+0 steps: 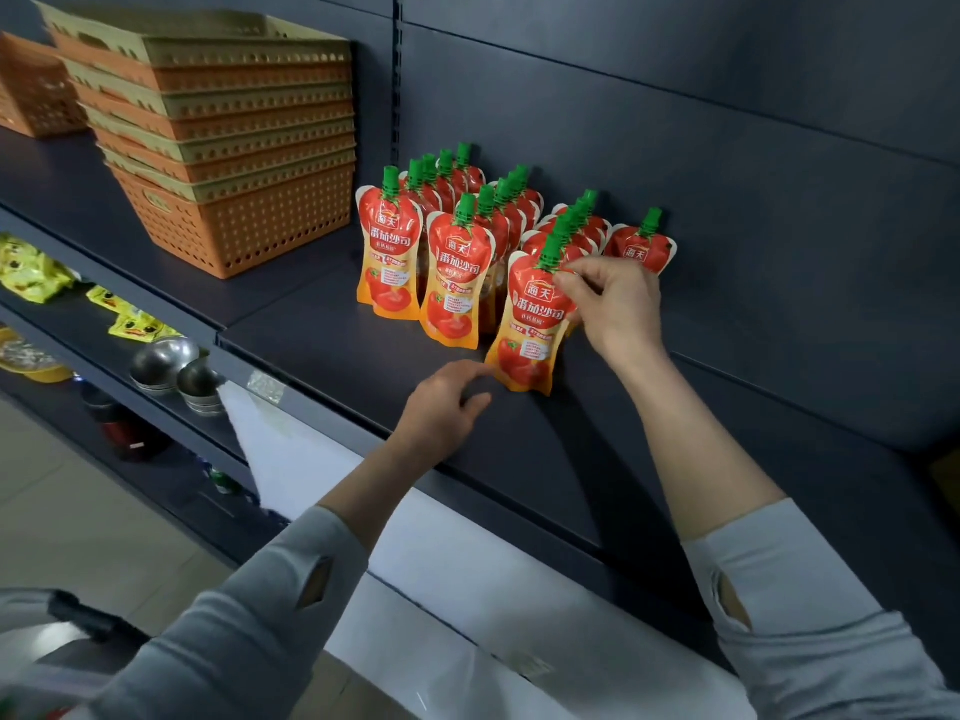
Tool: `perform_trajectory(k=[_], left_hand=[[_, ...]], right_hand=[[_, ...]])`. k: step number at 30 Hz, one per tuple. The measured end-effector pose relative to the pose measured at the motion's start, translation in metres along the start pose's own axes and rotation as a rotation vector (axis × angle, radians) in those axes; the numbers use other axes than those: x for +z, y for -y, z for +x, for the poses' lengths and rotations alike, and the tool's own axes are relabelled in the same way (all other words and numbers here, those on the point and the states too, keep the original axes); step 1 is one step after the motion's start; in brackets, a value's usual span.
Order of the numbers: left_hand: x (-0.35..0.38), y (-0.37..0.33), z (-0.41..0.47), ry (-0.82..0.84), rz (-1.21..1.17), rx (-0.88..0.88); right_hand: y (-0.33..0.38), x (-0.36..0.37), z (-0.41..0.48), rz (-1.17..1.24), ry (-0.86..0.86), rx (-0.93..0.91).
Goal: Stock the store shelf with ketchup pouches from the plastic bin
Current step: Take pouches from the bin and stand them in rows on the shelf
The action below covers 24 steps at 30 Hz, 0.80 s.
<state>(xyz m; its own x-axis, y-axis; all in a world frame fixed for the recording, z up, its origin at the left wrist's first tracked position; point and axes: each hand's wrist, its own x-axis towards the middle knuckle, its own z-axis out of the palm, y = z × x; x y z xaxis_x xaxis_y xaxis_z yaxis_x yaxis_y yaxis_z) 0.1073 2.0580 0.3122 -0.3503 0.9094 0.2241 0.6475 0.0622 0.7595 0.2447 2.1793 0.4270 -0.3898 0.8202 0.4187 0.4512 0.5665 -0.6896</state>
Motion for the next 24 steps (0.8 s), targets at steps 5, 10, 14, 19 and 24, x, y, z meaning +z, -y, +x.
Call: perform_trajectory(k=[5, 10, 14, 19, 24], left_hand=[[0.014, 0.005, 0.011, 0.085, 0.207, 0.062], [0.020, 0.007, 0.020, 0.086, 0.299, 0.092], [0.022, 0.007, 0.023, 0.091, 0.344, 0.113], [0.021, 0.005, 0.021, 0.103, 0.365, 0.108], [0.018, 0.003, 0.022, 0.152, 0.354, 0.083]], right_hand=[[-0.004, 0.010, 0.005, -0.057, -0.062, -0.057], [-0.004, 0.009, 0.011, -0.164, -0.083, -0.128], [-0.005, 0.007, 0.013, -0.247, -0.064, -0.170], [-0.007, 0.005, 0.013, -0.279, -0.034, -0.186], [-0.007, 0.003, 0.012, -0.294, -0.006, -0.182]])
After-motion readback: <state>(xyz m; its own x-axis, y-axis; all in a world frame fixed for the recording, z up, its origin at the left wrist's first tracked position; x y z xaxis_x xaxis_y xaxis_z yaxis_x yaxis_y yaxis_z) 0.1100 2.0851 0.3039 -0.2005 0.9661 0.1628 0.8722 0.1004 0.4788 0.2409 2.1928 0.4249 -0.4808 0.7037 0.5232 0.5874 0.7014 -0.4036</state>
